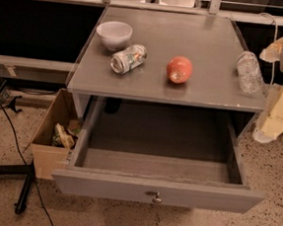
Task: Place apple into top drawer
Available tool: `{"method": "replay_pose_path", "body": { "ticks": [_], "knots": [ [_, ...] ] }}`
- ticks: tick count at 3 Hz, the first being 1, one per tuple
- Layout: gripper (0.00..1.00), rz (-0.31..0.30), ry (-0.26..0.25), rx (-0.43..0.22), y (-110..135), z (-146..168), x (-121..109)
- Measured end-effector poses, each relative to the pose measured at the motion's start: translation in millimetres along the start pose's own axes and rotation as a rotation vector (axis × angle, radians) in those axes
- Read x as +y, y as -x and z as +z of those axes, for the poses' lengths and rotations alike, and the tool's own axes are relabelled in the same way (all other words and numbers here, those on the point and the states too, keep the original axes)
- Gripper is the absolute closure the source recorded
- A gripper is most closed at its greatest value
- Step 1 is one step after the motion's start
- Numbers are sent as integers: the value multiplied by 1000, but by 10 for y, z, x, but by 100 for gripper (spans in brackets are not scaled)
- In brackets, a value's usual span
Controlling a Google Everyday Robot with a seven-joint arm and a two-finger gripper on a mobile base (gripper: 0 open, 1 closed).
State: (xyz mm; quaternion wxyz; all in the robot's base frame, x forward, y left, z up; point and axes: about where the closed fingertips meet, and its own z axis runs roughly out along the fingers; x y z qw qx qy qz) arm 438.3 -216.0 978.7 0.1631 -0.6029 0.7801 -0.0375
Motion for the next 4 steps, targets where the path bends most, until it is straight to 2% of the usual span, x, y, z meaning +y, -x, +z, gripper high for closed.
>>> {"method": "replay_pose_path", "body": {
  "ticks": [1, 2, 4],
  "knots": [
    [0, 0, 0, 0, 1, 2, -2],
    [0, 8, -11, -25, 126, 135, -142],
    [0, 2, -43, -88, 674, 627, -661]
  ]
}}
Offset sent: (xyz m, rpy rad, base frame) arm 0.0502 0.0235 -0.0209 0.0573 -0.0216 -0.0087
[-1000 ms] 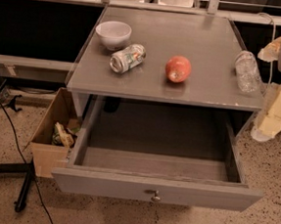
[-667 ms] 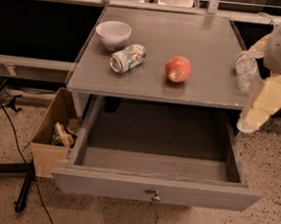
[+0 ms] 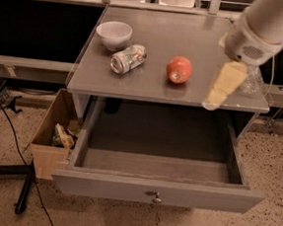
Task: Place apple into top drawer
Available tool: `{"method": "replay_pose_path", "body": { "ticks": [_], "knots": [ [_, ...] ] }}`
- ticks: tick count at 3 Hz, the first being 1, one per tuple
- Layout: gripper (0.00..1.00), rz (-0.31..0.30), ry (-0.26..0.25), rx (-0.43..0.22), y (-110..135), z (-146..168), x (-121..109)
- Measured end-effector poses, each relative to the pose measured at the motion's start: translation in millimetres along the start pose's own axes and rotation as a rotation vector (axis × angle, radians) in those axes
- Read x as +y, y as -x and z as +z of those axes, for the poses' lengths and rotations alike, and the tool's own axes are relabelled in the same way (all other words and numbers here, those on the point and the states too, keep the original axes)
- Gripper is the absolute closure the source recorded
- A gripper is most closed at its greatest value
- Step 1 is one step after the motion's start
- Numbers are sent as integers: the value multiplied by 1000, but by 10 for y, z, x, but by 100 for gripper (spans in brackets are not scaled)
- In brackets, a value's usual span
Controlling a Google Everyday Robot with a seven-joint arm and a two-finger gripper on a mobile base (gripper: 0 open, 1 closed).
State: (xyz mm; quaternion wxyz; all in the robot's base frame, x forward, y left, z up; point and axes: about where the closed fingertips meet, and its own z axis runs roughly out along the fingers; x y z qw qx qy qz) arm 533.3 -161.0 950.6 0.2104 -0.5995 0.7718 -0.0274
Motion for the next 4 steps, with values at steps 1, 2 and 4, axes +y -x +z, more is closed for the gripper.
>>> {"method": "replay_pose_path", "body": {
  "ticks": [1, 2, 4],
  "knots": [
    [0, -11, -19, -5, 218, 205, -205],
    [0, -17, -49, -15, 519, 483, -554],
    [0, -15, -59, -20, 680, 769, -825]
  ]
}}
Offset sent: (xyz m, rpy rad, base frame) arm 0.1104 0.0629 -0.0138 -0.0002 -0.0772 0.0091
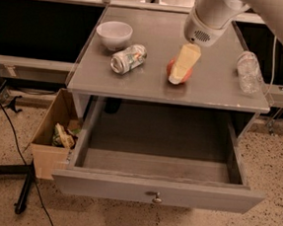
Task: Place apple into top drawer
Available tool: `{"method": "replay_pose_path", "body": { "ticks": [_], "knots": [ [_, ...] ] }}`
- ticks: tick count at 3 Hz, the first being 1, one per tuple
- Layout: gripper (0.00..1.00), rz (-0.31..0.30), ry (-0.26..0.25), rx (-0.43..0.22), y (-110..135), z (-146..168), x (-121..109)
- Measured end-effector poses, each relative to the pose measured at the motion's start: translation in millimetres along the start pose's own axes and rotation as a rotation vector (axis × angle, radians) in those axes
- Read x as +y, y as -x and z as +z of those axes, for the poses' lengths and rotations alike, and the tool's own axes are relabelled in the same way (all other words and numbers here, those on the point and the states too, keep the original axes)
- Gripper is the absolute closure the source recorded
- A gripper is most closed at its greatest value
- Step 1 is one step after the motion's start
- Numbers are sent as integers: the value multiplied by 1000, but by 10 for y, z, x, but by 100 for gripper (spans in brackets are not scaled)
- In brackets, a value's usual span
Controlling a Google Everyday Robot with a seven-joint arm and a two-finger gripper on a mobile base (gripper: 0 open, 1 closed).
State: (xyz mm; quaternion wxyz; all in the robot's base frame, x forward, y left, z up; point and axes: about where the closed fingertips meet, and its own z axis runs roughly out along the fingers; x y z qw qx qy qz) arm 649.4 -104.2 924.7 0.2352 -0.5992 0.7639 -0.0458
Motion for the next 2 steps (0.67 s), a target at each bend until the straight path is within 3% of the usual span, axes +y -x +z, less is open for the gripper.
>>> {"method": "replay_pose_path", "body": {
  "ticks": [2],
  "knots": [
    [0, 92, 22, -87, -239, 267, -187]
  ]
}}
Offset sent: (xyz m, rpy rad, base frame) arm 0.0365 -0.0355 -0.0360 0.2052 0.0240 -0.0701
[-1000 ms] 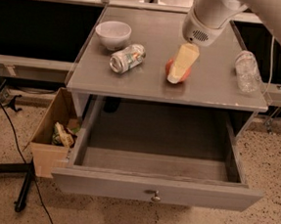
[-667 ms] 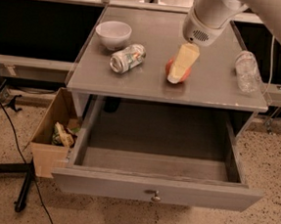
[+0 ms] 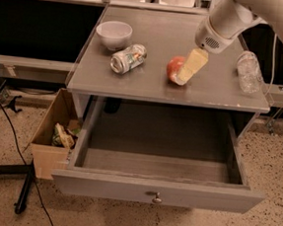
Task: Place apple into top drawer
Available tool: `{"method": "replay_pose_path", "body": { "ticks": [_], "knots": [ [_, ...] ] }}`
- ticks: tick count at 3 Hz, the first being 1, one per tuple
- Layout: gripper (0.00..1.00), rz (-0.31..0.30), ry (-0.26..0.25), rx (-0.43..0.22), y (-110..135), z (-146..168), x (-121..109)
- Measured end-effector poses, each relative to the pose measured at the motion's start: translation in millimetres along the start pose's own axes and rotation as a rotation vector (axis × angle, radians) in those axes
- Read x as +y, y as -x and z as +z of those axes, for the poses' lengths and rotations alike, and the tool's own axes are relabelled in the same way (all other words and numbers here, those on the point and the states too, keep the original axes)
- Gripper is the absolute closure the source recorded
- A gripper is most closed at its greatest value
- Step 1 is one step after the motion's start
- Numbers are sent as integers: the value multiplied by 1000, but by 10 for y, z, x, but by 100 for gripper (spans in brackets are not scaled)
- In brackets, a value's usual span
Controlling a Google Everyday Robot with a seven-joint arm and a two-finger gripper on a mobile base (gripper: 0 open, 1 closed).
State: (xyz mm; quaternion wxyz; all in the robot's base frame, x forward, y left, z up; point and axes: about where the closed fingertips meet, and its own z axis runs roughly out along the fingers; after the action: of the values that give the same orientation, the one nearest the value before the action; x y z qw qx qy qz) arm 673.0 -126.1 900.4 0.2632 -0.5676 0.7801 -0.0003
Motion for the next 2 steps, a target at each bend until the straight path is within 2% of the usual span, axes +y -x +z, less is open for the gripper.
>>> {"method": "replay_pose_path", "body": {
  "ticks": [1, 2],
  "knots": [
    [0, 70, 23, -73, -113, 173, -60],
    [0, 119, 48, -115, -171, 317, -95]
  ]
}}
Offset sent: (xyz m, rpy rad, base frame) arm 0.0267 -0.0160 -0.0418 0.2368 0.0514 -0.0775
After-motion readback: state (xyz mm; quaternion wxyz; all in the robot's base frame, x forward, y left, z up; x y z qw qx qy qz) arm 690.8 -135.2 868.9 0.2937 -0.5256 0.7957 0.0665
